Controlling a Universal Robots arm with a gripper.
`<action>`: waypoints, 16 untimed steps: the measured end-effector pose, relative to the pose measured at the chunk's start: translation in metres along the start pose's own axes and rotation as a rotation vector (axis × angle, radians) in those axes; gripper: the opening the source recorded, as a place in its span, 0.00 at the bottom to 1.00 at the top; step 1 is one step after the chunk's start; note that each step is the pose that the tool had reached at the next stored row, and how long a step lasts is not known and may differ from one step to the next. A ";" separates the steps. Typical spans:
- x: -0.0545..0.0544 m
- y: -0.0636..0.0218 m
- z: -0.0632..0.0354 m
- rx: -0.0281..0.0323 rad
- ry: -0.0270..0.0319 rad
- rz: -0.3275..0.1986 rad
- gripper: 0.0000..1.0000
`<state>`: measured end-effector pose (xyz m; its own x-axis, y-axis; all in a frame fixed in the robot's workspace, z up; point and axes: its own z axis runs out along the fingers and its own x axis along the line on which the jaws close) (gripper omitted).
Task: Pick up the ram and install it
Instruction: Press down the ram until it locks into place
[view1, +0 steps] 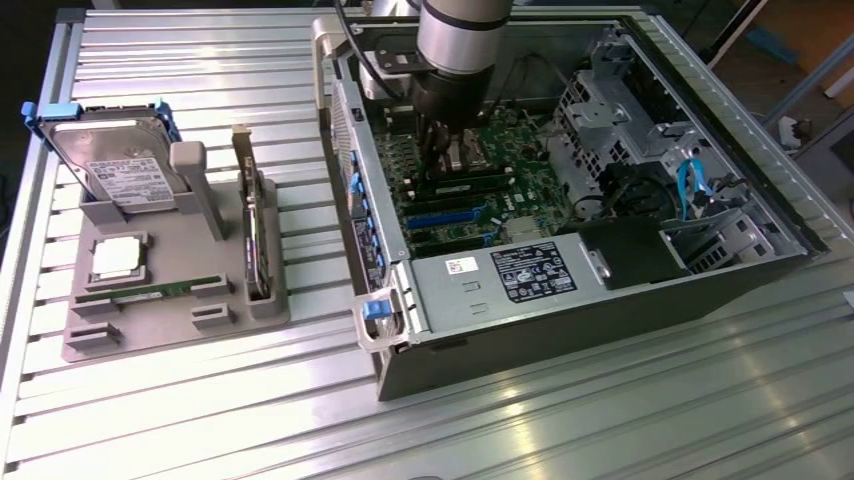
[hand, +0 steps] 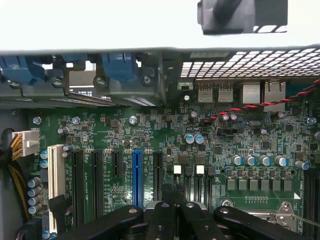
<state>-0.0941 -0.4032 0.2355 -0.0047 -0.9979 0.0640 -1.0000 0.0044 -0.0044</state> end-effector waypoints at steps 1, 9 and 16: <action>0.000 0.0000 0.0000 0.0000 0.0000 0.000 0.11; 0.000 0.0000 0.0050 -0.0001 -0.0001 0.000 0.11; 0.000 -0.0001 -0.0008 0.0001 0.0007 0.000 0.11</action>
<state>-0.0940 -0.4031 0.2363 -0.0046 -0.9979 0.0647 -1.0000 0.0043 -0.0045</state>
